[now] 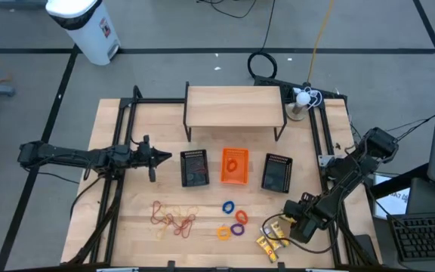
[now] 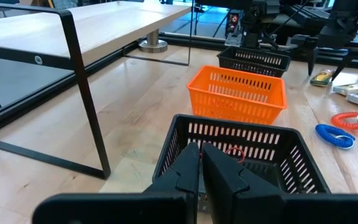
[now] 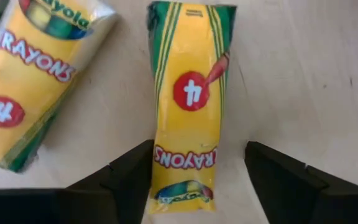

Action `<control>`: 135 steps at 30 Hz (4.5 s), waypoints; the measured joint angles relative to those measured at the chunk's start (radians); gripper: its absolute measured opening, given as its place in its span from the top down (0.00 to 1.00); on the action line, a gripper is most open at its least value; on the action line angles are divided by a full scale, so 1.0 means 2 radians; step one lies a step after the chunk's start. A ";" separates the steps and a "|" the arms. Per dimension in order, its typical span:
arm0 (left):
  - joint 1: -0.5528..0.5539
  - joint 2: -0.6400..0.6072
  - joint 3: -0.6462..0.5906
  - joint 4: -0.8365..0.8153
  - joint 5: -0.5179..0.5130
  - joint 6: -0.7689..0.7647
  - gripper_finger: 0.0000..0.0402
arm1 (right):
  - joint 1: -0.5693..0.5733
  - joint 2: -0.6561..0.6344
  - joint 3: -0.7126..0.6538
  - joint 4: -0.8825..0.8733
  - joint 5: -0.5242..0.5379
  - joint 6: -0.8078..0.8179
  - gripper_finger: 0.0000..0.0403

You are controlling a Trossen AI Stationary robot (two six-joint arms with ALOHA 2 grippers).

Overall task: Pick & Place Office Desk Supplies
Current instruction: Put the crayon box into the right black bin

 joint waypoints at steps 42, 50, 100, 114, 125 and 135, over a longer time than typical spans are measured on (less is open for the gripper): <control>0.000 0.000 0.000 0.017 0.000 0.003 0.95 | -0.045 -0.336 -0.210 0.514 0.193 -0.518 0.80; 0.000 0.000 0.000 0.017 0.000 0.001 0.95 | -0.081 -0.471 -0.312 0.574 0.184 -0.576 0.82; 0.000 0.000 0.000 0.016 -0.017 -0.001 0.95 | -0.376 -0.221 -0.109 0.016 0.099 -0.339 0.81; 0.000 0.000 0.000 0.015 -0.017 -0.001 0.95 | -0.377 -0.212 -0.109 0.008 0.072 -0.350 0.69; 0.000 0.000 0.000 0.015 -0.017 0.000 0.95 | -0.377 -0.283 -0.109 0.015 0.072 -0.366 0.51; 0.000 0.000 0.000 0.015 -0.017 0.000 0.95 | -0.376 -0.341 -0.109 0.008 0.085 -0.402 0.65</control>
